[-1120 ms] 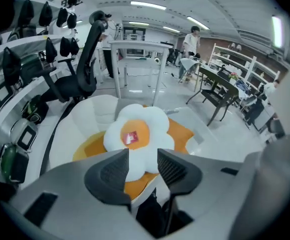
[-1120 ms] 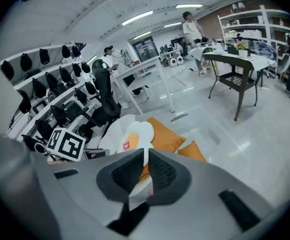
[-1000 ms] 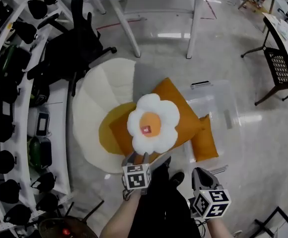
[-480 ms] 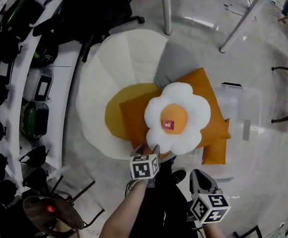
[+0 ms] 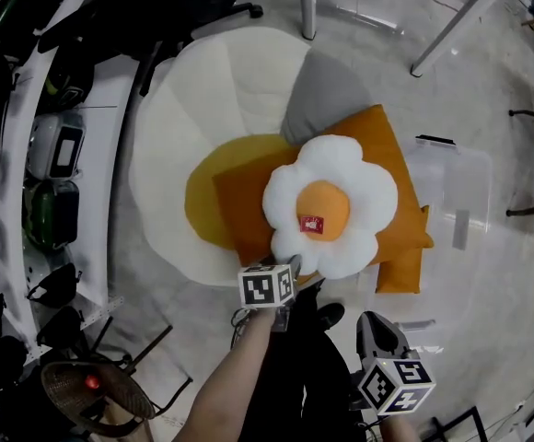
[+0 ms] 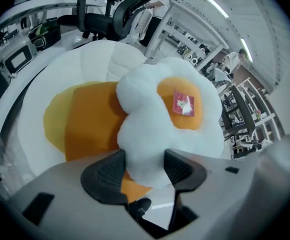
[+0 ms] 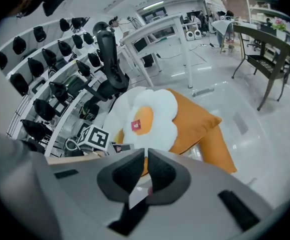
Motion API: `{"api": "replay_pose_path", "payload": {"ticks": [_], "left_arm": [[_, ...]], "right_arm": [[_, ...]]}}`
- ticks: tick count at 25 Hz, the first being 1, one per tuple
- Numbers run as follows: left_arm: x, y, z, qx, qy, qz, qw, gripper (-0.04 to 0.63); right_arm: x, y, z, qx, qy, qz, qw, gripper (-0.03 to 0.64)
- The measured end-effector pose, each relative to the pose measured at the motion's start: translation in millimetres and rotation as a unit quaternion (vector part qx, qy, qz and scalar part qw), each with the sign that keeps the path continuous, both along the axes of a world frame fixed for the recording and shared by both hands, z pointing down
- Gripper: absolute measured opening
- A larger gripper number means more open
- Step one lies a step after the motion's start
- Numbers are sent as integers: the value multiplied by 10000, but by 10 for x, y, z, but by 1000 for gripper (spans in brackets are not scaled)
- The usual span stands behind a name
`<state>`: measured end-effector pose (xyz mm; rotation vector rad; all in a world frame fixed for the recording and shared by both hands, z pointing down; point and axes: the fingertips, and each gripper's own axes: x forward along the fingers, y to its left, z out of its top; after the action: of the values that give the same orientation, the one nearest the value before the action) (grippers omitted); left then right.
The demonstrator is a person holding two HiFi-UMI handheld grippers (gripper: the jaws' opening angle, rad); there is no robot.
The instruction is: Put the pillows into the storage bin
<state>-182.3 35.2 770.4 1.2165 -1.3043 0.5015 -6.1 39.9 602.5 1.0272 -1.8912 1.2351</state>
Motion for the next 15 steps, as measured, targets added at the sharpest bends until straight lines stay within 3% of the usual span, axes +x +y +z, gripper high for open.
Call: {"api": "replay_pose_path", "payload": {"ticks": [3,7,11,15], "left_arm": [[10,-24,-12,-93,-24,276,9996,182],[55,-49,-162,-81,-367,639,9972,107],[67,-100,-478,93,-641,750,9951,77],[145,-173,-878,372,-680,974,9922,65]], "right_arm": [[31,-26,-62,-1,29,91,10000,18],[67,-50,-155,75,7,228,9997,18],[123,-55,-313,205,-35,370,9991,17],[207,-57,-501,327,-57,504,9982,15]]}}
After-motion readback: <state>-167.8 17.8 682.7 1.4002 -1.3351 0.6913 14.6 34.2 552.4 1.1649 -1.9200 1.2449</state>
